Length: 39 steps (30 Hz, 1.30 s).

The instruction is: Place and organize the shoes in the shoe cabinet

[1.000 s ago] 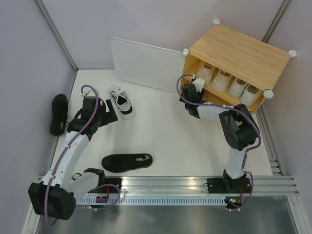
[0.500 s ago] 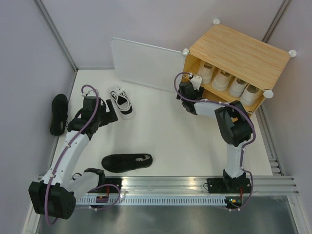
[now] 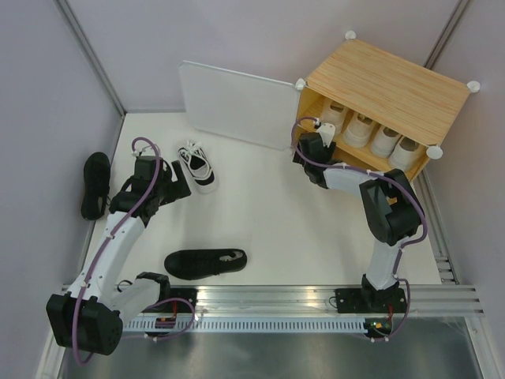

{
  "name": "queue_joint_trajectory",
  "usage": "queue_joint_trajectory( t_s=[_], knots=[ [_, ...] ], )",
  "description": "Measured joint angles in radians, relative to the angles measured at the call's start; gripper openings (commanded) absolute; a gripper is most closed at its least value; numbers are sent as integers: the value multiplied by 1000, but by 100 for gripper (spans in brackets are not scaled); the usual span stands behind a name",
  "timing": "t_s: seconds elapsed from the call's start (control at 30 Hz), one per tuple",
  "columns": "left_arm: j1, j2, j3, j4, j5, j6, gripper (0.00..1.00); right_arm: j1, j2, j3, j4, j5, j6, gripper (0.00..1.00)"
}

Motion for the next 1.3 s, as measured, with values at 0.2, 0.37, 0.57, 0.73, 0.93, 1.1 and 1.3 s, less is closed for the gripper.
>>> queue_joint_trajectory(
  t_s=[0.2, 0.37, 0.57, 0.73, 0.93, 1.1, 1.3],
  knots=[
    [0, 0, 0, 0, 0, 0, 100, 28, -54, -31, -14, -16, -5, 29],
    [0, 0, 0, 0, 0, 0, 100, 51, -56, -32, -14, -39, -15, 16],
    [0, 0, 0, 0, 0, 0, 100, 48, -24, -9, -10, -45, -52, 11],
    [0, 0, 0, 0, 0, 0, 100, 35, 37, 37, -8, -48, -88, 9],
    [0, 0, 0, 0, 0, 0, 100, 15, 55, 51, -2, -43, -123, 9],
    [0, 0, 0, 0, 0, 0, 100, -10, 72, 56, 11, -27, -145, 9],
    [0, 0, 0, 0, 0, 0, 100, -22, 95, 78, 21, -24, -163, 9]
  ],
)
